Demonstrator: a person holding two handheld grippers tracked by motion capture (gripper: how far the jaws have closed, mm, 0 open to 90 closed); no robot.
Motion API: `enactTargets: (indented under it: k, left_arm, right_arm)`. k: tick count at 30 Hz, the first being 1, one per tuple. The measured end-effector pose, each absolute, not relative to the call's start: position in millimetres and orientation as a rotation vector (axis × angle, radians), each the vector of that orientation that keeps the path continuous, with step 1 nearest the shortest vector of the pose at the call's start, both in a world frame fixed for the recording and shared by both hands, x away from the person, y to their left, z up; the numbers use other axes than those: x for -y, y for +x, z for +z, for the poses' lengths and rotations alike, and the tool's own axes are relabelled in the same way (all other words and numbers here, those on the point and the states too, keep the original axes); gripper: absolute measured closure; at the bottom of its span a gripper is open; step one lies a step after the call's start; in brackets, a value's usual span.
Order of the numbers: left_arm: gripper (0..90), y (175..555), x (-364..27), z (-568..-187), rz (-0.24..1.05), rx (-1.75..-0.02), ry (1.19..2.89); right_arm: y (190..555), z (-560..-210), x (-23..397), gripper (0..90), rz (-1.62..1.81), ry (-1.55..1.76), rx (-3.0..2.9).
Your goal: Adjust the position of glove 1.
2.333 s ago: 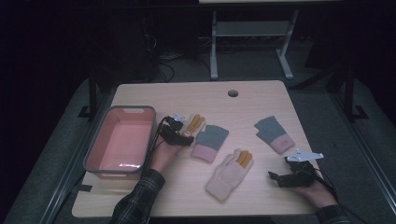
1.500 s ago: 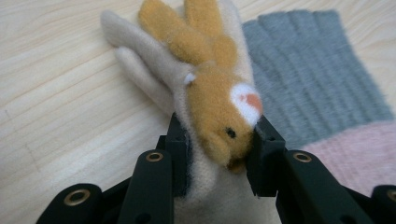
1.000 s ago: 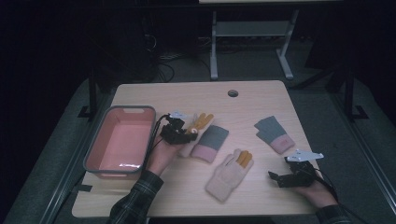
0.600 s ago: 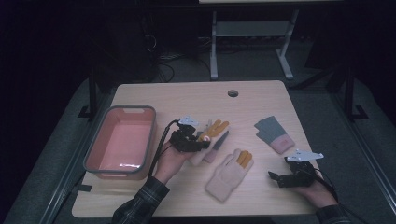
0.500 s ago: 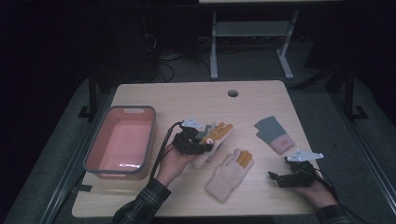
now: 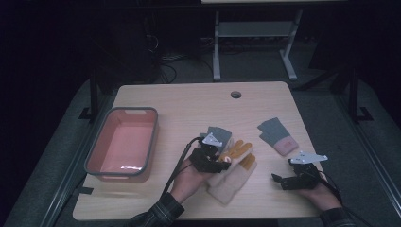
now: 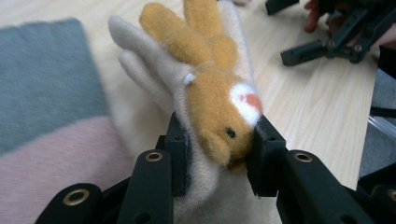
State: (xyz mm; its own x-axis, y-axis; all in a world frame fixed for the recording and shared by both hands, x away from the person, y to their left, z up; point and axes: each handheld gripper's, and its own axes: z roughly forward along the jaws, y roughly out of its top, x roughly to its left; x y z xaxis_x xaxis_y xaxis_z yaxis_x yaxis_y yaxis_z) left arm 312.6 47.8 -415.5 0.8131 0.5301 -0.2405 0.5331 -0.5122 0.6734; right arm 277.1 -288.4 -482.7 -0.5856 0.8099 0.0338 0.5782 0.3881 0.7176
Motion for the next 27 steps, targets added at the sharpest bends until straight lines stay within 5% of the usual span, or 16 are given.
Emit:
enactTargets:
  k: [19,23,27]
  left_arm:
    - [62.6,298.2,-25.1,-430.5,0.004,-0.801,2.258]
    - [55.4,298.7,-24.5,-432.7,-0.015,-0.808,2.252]
    - [33.7,298.9,-23.0,-434.4,-0.027,-0.799,2.251]
  right_arm:
    - [277.1,-482.8,288.5,8.9,1.009,1.208,-2.33]
    - [277.1,-482.8,288.5,9.0,1.009,1.208,-2.331]
    - [277.1,-482.7,288.5,9.0,1.009,1.209,-2.33]
